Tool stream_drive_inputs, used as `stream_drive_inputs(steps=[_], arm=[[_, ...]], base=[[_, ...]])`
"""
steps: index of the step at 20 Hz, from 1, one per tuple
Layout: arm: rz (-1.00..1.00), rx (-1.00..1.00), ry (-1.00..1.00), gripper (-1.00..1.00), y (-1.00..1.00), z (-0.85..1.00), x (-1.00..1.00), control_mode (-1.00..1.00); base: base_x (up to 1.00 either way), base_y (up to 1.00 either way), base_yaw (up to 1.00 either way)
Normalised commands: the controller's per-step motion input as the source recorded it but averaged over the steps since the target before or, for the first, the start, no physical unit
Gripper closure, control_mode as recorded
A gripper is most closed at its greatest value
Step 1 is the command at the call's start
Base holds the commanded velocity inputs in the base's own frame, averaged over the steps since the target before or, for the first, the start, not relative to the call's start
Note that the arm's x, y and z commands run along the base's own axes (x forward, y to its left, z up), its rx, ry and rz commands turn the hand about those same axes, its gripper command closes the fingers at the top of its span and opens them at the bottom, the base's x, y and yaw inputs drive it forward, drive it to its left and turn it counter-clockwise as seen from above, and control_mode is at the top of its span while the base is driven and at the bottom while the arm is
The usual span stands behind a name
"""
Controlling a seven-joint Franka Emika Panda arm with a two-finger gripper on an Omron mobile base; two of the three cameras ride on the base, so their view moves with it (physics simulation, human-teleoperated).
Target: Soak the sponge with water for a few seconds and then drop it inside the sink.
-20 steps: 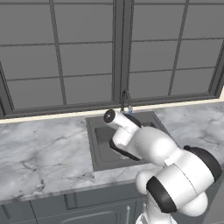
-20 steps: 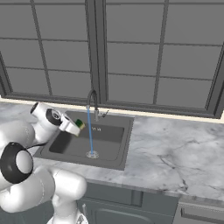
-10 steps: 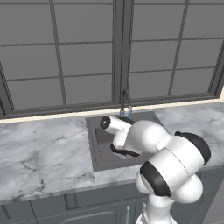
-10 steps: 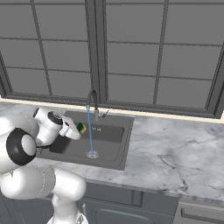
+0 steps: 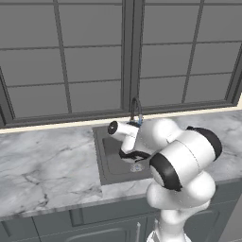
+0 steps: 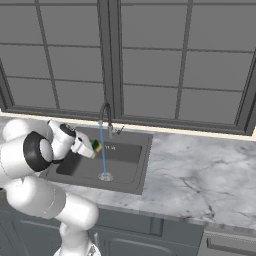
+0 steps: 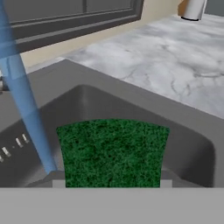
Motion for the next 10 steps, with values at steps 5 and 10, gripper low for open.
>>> stream_drive_inputs(steps=[5,10], arm=[[0.00,0.00,0.20,1.00,0.00,-0.12,0.25,-1.00],[0.00,-0.01,0.14,1.00,0.00,-0.11,0.19,-1.00]], base=[[0.00,0.00,0.00],[0.00,0.00,0.00]])
